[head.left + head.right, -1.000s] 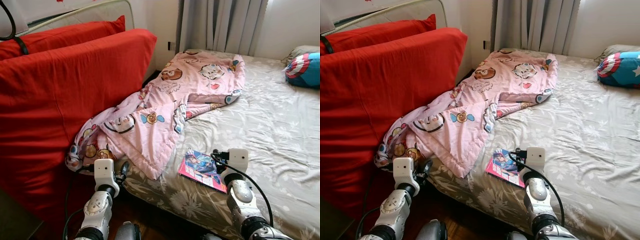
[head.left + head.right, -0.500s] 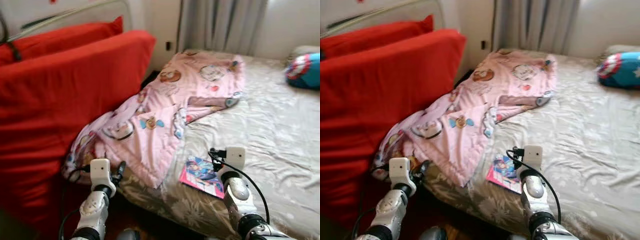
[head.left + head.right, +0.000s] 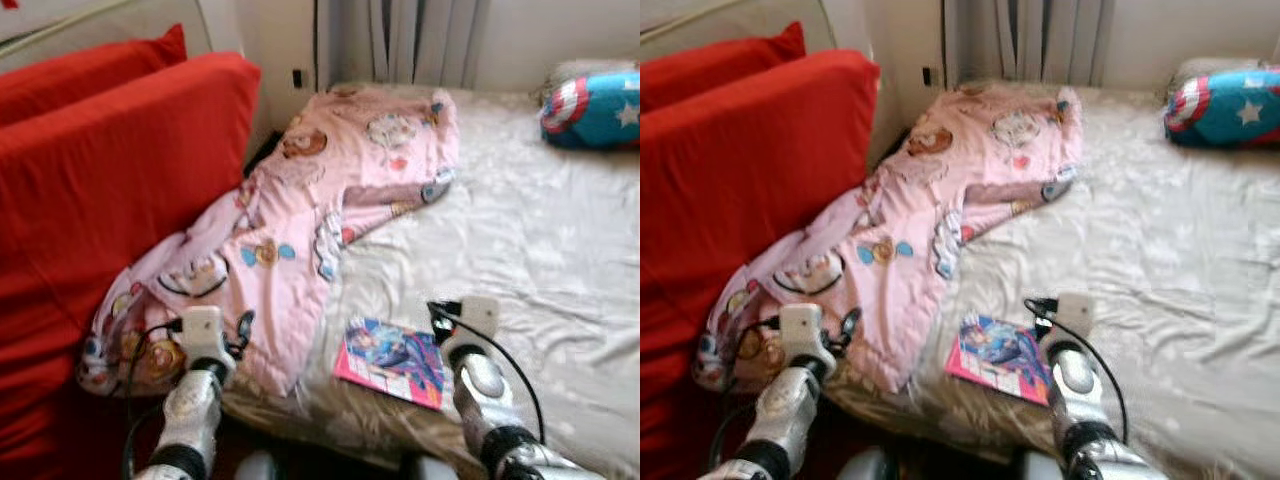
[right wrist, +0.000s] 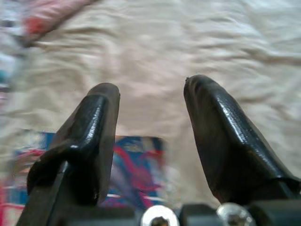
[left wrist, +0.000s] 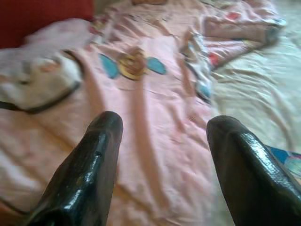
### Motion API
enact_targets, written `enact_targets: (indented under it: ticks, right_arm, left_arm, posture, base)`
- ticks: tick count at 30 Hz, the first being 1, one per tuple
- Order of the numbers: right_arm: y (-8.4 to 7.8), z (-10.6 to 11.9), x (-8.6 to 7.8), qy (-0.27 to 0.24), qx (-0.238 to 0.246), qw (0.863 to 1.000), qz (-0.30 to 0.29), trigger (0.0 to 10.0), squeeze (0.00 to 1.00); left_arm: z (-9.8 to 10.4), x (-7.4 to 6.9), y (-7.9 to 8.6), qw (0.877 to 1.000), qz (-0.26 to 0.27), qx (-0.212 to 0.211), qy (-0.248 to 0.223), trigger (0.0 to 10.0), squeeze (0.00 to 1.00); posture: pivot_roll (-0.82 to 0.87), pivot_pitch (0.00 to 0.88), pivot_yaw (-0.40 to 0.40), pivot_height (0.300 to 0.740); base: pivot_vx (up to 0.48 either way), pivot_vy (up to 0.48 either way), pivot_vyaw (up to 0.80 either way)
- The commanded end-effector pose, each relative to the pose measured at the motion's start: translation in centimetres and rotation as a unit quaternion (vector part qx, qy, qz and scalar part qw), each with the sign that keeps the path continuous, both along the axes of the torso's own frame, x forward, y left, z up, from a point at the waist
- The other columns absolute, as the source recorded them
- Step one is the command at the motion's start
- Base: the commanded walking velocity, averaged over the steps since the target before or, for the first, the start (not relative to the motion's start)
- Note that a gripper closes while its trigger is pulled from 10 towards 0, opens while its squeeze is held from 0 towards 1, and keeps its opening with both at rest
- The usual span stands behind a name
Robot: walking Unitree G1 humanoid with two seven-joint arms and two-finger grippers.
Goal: Clean up the room
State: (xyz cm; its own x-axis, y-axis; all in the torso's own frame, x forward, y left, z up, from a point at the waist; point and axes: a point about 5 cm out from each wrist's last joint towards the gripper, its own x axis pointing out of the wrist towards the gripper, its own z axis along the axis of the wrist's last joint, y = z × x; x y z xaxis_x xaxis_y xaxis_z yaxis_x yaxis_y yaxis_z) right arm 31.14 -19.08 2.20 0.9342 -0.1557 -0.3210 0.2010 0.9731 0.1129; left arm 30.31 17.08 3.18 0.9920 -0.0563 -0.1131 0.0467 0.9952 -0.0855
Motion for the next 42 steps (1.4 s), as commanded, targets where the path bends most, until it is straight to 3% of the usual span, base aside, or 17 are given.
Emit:
enact_targets:
  ticks: [1, 8, 15, 16, 17, 19, 20, 26, 33, 42]
  right_arm:
    - [0.3, -0.6, -0.3, 0.025, 0.031, 0.999, -0.019, 10.0, 0.00]
    - [-0.4, -1.4, -0.7, 0.063, 0.062, 0.995, -0.044, 10.0, 0.00]
    - [-0.9, -2.9, -2.1, 0.094, 0.093, 0.989, -0.066, 10.0, 0.00]
    - [-1.0, -3.1, -2.4, 0.099, 0.095, 0.988, -0.065, 10.0, 0.11]
    - [-0.9, -3.7, -2.9, 0.109, 0.107, 0.987, -0.059, 10.0, 0.13]
    - [-0.7, -4.1, -3.3, 0.117, 0.113, 0.985, -0.052, 10.0, 0.08]
    - [-0.6, -4.3, -3.5, 0.123, 0.115, 0.985, -0.047, 10.0, 0.00]
    - [-0.2, -5.1, -4.4, 0.144, 0.129, 0.981, -0.026, 10.0, 0.00]
    - [0.6, -4.6, -3.7, 0.129, 0.149, 0.980, -0.004, 10.0, 0.00]
    - [0.9, -5.0, -4.2, 0.136, 0.152, 0.979, 0.000, 10.0, 0.00]
  left_arm:
    - [-0.4, -0.5, 1.3, 1.000, 0.017, 0.005, 0.009, 10.0, 0.00]
    - [-0.1, -0.5, 2.1, 1.000, 0.028, 0.008, 0.005, 10.0, 0.00]
    - [-0.1, -0.9, 1.8, 1.000, 0.025, 0.006, -0.007, 10.0, 0.00]
    - [-0.2, -1.1, 1.8, 1.000, 0.024, 0.006, -0.005, 10.0, 0.00]
    - [-0.8, -1.7, 1.6, 1.000, 0.022, 0.006, 0.002, 10.0, 0.00]
    - [-1.2, -2.1, 1.6, 1.000, 0.024, 0.007, 0.007, 10.0, 0.00]
    - [-1.3, -2.3, 1.6, 1.000, 0.025, 0.005, 0.009, 10.0, 0.00]
    - [-1.5, -3.1, 1.1, 1.000, 0.019, 0.007, 0.005, 10.0, 0.00]
    - [-1.4, -3.6, 1.7, 1.000, 0.016, 0.017, 0.004, 10.0, 0.00]
    - [-1.3, -4.2, 1.7, 1.000, 0.015, 0.021, 0.007, 10.0, 0.00]
  posture:
    - [-0.11, 0.121, 0.038, 0.630]
    - [-0.11, 0.170, 0.042, 0.630]
    - [-0.09, 0.213, 0.027, 0.630]
    - [-0.09, 0.214, 0.026, 0.630]
    - [-0.09, 0.218, 0.022, 0.630]
    - [-0.09, 0.222, 0.016, 0.630]
    - [-0.09, 0.221, 0.014, 0.630]
    - [-0.06, 0.240, 0.016, 0.630]
    - [-0.05, 0.260, 0.024, 0.630]
    - [-0.04, 0.279, 0.035, 0.630]
  base:
    - [0.000, 0.000, 0.00]
    - [0.000, 0.000, 0.00]
    - [0.000, 0.000, 0.00]
    - [0.000, 0.000, 0.00]
    - [0.000, 0.000, 0.00]
    - [0.000, 0.000, 0.00]
    - [0.000, 0.000, 0.00]
    - [0.000, 0.000, 0.00]
    - [0.000, 0.000, 0.00]
    - [0.000, 0.000, 0.00]
